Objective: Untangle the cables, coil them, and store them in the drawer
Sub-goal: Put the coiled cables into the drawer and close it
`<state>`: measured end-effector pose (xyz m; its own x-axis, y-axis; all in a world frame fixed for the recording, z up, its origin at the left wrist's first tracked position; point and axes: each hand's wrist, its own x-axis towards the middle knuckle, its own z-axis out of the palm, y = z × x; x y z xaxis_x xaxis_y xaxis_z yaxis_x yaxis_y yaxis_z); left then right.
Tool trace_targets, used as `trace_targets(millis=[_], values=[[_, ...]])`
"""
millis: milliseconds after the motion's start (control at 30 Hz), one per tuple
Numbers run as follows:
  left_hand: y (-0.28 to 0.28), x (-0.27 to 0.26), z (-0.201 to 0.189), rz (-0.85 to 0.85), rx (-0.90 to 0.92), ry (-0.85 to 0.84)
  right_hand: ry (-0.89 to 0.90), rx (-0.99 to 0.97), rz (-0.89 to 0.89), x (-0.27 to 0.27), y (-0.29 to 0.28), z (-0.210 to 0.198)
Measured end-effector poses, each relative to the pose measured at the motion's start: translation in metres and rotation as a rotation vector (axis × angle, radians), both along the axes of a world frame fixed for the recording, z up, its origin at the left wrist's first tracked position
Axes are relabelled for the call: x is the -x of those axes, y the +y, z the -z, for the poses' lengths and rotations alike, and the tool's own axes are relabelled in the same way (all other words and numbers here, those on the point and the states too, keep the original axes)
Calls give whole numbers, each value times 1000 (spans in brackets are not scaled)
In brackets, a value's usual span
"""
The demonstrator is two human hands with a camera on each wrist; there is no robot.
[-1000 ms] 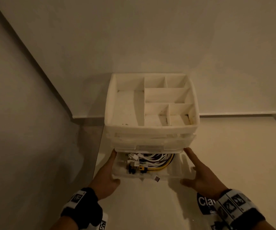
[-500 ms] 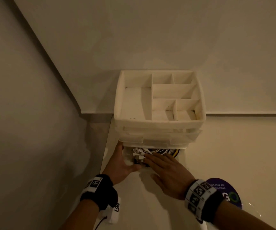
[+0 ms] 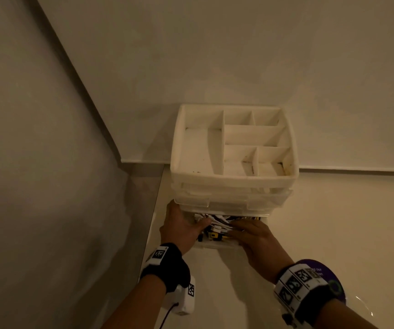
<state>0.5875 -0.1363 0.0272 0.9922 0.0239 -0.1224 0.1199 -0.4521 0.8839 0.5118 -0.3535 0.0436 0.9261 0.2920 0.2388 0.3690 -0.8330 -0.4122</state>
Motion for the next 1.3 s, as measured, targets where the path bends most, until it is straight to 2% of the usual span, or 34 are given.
trace_targets(millis=[100,167,300,467,633,733,867,933,967,1033,1133,1200,1300], values=[[-3,0,-5,-26,-39,11,41,92,9,-2,7,-2],[-5,0,-5,-28,-37,37,97,68,94,-5,10,-9],[1,-8,5,44,133,81,152,18,168,-6,31,-21],[-1,-6,8,-2,94,46,138,280,133,11,44,-15],[-9,1,-5,-39,28,37,201,339,145,18,44,-6],[-8,4,-11,-38,11,23,199,248,175,15,47,-13],[0,6,-23,70,263,24,78,-94,181,25,27,-31],[14,10,-32,150,282,39,35,-260,284,33,2,-41],[23,12,-33,210,270,54,73,-326,350,34,-13,-41],[39,15,-32,366,206,146,317,-464,458,32,-42,-40],[47,15,-31,488,-42,176,673,-570,442,17,-64,-36],[41,15,-32,464,-128,109,753,-500,356,7,-60,-36],[32,14,-27,367,-126,72,686,-434,388,-1,-51,-31]])
